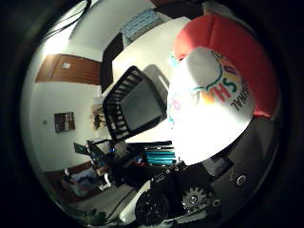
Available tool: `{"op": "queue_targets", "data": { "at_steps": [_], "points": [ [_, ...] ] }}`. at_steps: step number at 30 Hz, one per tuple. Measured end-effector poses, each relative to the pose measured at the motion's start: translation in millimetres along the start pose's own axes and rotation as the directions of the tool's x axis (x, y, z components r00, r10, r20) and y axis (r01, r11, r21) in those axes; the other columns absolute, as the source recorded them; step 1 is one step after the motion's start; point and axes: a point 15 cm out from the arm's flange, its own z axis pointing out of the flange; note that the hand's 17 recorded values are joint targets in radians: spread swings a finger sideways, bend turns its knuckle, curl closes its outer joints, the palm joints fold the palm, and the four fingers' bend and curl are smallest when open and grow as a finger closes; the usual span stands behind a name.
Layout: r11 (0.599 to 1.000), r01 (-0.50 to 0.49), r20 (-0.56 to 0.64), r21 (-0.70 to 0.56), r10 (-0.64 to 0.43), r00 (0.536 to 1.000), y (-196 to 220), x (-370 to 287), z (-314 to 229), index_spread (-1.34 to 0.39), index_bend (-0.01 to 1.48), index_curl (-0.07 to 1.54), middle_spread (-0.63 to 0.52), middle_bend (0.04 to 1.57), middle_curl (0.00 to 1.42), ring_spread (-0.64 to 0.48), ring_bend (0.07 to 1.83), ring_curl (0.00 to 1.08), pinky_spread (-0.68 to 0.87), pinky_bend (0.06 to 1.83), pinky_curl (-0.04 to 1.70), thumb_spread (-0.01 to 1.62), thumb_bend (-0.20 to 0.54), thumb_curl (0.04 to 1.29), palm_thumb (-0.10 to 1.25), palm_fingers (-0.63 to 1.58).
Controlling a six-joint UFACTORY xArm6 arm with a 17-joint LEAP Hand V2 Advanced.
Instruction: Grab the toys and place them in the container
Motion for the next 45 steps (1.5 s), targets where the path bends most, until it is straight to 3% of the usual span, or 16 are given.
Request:
{"op": "queue_targets", "data": {
  "at_steps": [9, 18, 33, 38, 42, 45],
  "points": [
    [0.968, 0.249, 0.131, -0.015, -0.245, 0.961, 2.8, -124.8, -19.2, -0.35, 1.01, 1.07, -0.26, 1.23, 1.12, -0.27, 1.42, 0.9, -0.15, 1.28, 1.26, 0.94, -0.016, 0.68, 1.07, 0.89],
    [0.917, 0.399, 0.159, 0.027, -0.398, 0.903, -7.2, -214.9, -21.5, -0.36, 0.99, 1.1, -0.26, 1.23, 1.13, -0.28, 1.42, 0.92, -0.15, 1.28, 1.29, 0.93, -0.016, 0.7, 1.06, 0.87],
    [0.898, 0.436, 0.159, 0.055, -0.439, 0.884, -34.2, -254.6, -2.2, -0.38, 0.98, 1.13, -0.27, 1.21, 1.16, -0.28, 1.42, 0.94, -0.15, 1.29, 1.3, 0.95, -0.016, 0.71, 1.03, 0.86],
    [0.897, 0.431, 0.161, 0.094, -0.441, 0.883, -43.4, -260.9, -3.3, -0.38, 0.96, 1.13, -0.27, 1.19, 1.15, -0.28, 1.39, 0.91, -0.16, 1.27, 1.26, 1.05, -0.019, 0.65, 0.98, 0.87],
    [0.899, 0.429, 0.162, 0.089, -0.438, 0.884, -44.9, -263.1, 15.0, -0.39, 0.69, 1.03, -0.25, 1.08, 1.01, -0.27, 1.27, 0.76, -0.26, 1.07, 1.08, 1.1, -0.033, 0.56, 0.87, 0.94],
    [0.899, 0.432, 0.161, 0.076, -0.438, 0.884, -42.6, -262.2, 22.0, -0.42, 0.45, 0.94, -0.26, 0.93, 0.9, -0.31, 1.19, 0.66, -0.41, 0.97, 0.94, 1.11, -0.028, 0.5, 0.81, 0.82]
  ]
}}
